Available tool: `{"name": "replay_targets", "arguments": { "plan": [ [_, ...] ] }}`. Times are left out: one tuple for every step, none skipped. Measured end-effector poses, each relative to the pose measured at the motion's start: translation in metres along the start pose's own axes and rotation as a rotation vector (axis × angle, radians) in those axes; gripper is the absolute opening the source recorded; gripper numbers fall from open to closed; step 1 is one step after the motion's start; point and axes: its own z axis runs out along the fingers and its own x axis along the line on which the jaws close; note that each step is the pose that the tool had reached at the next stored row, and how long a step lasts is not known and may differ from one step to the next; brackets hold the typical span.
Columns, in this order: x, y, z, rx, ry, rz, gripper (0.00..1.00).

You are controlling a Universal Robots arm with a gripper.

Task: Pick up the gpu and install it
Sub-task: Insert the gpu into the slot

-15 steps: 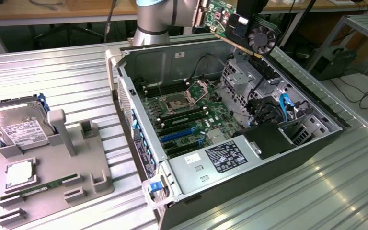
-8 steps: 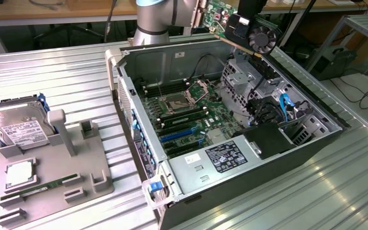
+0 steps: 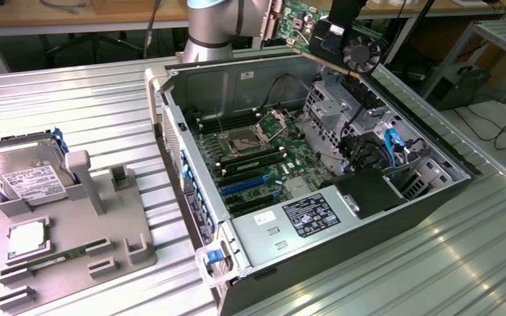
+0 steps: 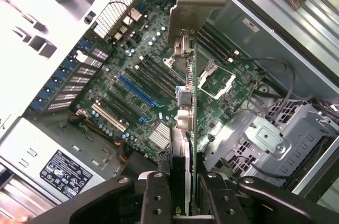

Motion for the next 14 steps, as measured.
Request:
{"name": "replay_targets", "arguments": {
  "plan": [
    [0.0, 0.0, 0.0, -0.0002, 0.0003, -0.009, 0.27],
    [0.0001, -0.0001, 0.0, -0.0005, 0.0004, -0.017, 0.27],
    [0.0001, -0.0001, 0.0, -0.0007, 0.0007, -0.025, 0.27],
    [0.0002, -0.0002, 0.0, -0.0009, 0.0009, -0.034, 0.27],
    [0.0002, -0.0002, 0.0, -0.0012, 0.0011, -0.042, 0.27],
    [0.0003, -0.0003, 0.0, -0.0014, 0.0014, -0.05, 0.27],
    [0.0003, -0.0004, 0.0, -0.0016, 0.0016, -0.058, 0.27],
    [0.0004, -0.0004, 0.0, -0.0019, 0.0018, -0.067, 0.27],
    [0.0004, -0.0005, 0.0001, -0.0021, 0.0019, -0.074, 0.27],
    [0.0005, -0.0006, 0.0, -0.0023, 0.0022, -0.082, 0.27],
    [0.0005, -0.0006, 0.0, -0.0025, 0.0024, -0.091, 0.27],
    [0.0006, -0.0007, 0.0, -0.0029, 0.0028, -0.105, 0.27],
    [0.0006, -0.0008, 0.0001, -0.0032, 0.0031, -0.116, 0.27],
    [0.0007, -0.0008, 0.0001, -0.0034, 0.0033, -0.124, 0.27]
  ]
}}
